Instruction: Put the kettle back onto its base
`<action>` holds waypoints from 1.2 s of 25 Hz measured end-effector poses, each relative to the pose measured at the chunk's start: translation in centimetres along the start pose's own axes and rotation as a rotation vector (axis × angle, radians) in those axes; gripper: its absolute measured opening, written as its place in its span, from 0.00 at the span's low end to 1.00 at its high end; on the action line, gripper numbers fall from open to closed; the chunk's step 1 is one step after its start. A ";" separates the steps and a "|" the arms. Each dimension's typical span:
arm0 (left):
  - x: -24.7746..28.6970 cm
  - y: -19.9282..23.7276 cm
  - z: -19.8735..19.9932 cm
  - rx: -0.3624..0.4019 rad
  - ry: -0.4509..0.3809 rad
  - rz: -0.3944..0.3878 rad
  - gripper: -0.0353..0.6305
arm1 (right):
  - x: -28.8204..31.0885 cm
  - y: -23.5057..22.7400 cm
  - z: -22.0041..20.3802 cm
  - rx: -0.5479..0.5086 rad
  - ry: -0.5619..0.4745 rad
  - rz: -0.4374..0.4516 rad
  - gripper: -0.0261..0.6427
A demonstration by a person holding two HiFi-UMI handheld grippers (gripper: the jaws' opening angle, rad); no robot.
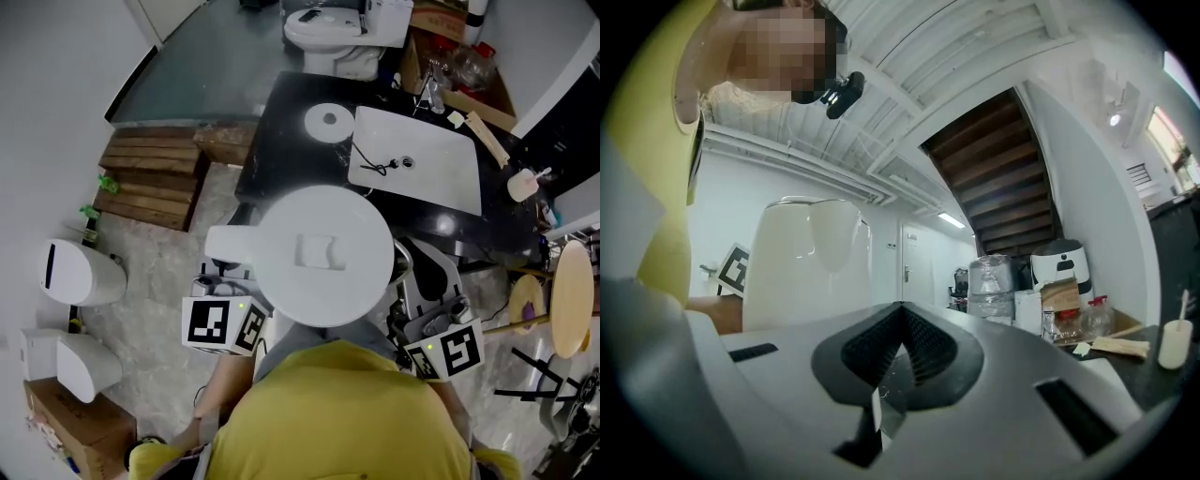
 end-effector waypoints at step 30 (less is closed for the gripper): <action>18.1 1.8 2.8 0.042 -0.022 0.085 0.12 | 14.2 -12.9 0.7 0.023 -0.007 0.154 0.05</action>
Point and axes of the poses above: the fingertips, and each gripper's own axes: x forward along the fingers, y to its left, z out of its top, the point moved 10 cm from there along -x, backward along the fingers, and after that the axes turned 11 degrees about y, right-handed, at the moved point
